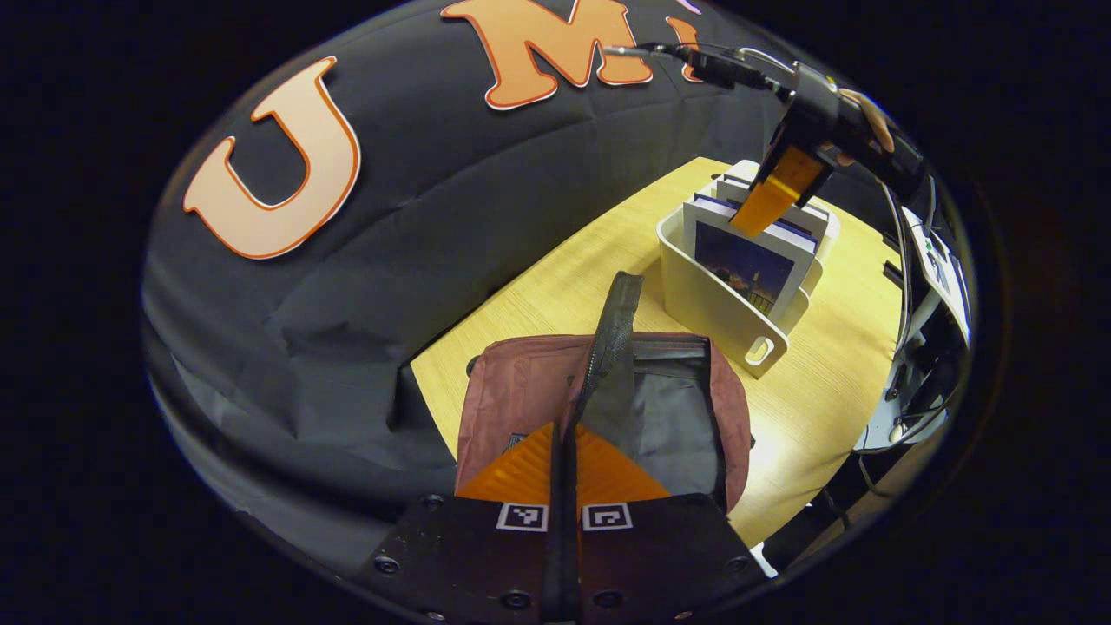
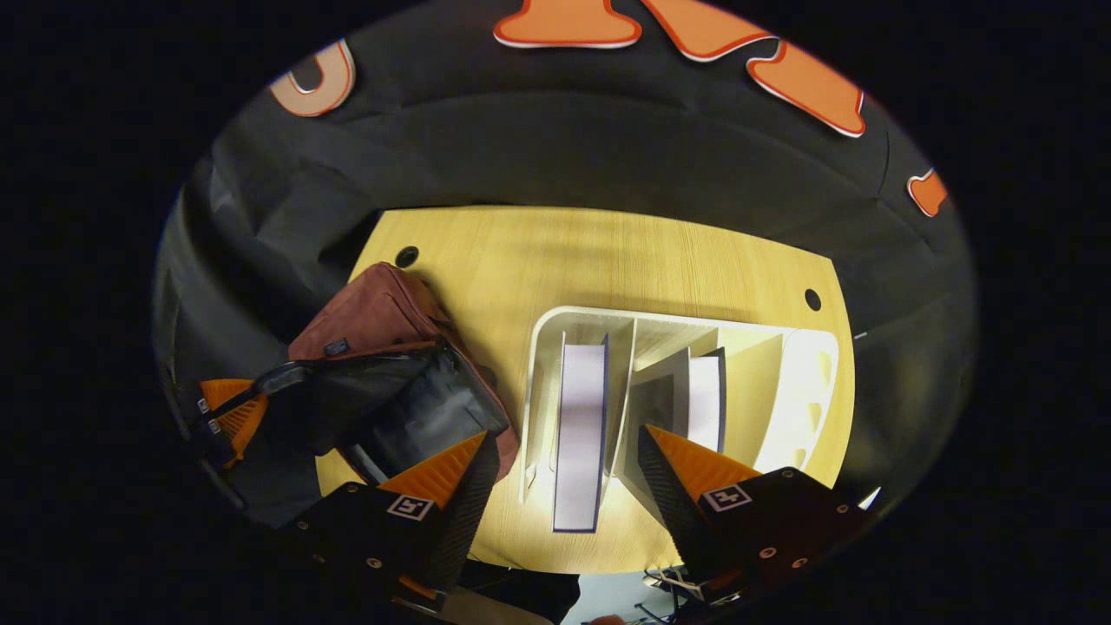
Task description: Open the schoolbag, grab two books from the bookshelf and put them into the schoolbag.
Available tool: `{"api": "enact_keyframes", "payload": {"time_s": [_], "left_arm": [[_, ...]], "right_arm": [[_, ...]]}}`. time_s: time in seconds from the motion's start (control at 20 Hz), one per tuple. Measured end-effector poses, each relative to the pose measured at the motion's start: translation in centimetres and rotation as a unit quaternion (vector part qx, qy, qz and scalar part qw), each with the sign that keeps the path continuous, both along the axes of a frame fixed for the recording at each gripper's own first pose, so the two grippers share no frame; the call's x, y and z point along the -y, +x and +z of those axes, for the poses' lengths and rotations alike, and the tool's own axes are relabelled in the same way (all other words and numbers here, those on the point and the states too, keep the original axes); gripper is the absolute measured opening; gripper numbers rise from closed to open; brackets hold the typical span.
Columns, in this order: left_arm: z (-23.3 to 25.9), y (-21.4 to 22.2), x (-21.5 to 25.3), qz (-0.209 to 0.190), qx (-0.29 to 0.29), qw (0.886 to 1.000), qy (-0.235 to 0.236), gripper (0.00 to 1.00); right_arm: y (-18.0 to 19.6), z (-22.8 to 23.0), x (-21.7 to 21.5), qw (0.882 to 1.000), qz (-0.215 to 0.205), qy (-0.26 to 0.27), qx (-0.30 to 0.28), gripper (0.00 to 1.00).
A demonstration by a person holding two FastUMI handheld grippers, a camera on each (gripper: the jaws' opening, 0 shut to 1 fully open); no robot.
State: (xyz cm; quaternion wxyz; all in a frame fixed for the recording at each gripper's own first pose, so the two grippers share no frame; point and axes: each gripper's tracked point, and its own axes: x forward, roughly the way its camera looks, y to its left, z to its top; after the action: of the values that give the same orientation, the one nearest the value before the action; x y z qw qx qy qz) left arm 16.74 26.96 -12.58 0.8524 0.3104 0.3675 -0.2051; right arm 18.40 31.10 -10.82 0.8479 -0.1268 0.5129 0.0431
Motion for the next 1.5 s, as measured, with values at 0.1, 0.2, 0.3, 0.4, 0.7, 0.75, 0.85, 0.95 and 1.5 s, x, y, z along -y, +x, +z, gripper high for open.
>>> {"api": "enact_keyframes", "payload": {"time_s": [0.1,0.2,0.3,0.4,0.7,0.75,0.85,0.95,1.5], "left_arm": [[0.1,-0.1,0.3,-0.005,0.0,1.0,0.002,0.01],[0.1,-0.2,0.2,-0.006,-0.002,1.0,0.002,0.01],[0.0,-0.3,0.2,-0.006,-0.004,1.0,0.002,0.0],[-0.1,-0.2,0.2,-0.005,-0.004,1.0,0.002,0.01],[-0.3,-0.3,0.2,-0.004,-0.007,1.0,0.004,0.01],[-0.3,-0.3,0.2,-0.005,-0.007,1.0,0.005,0.01],[-0.4,-0.3,0.4,-0.005,-0.007,1.0,0.006,0.01],[-0.5,-0.3,0.3,-0.002,-0.008,1.0,0.008,0.0],[-0.3,-0.8,0.7,-0.001,-0.018,1.0,0.007,0.01]], "right_arm": [[0.7,-1.3,0.4,1.0,-0.009,-0.015,-0.011,0.96],[1.3,-2.2,0.7,0.999,-0.024,-0.016,-0.022,0.97],[1.4,-3.1,0.9,0.999,-0.03,-0.019,-0.034,0.96],[1.2,-3.9,0.9,0.998,-0.027,-0.02,-0.046,0.92],[1.1,-4.6,1.1,0.997,-0.045,-0.01,-0.055,0.38],[1.0,-4.5,0.9,0.997,-0.047,-0.009,-0.054,0.36],[1.2,-3.8,0.6,0.998,-0.043,-0.001,-0.038,0.34],[0.8,-2.1,0.1,0.999,-0.042,0.017,-0.027,0.34],[-7.3,13.3,1.8,0.983,-0.016,0.143,0.117,0.33]]}}
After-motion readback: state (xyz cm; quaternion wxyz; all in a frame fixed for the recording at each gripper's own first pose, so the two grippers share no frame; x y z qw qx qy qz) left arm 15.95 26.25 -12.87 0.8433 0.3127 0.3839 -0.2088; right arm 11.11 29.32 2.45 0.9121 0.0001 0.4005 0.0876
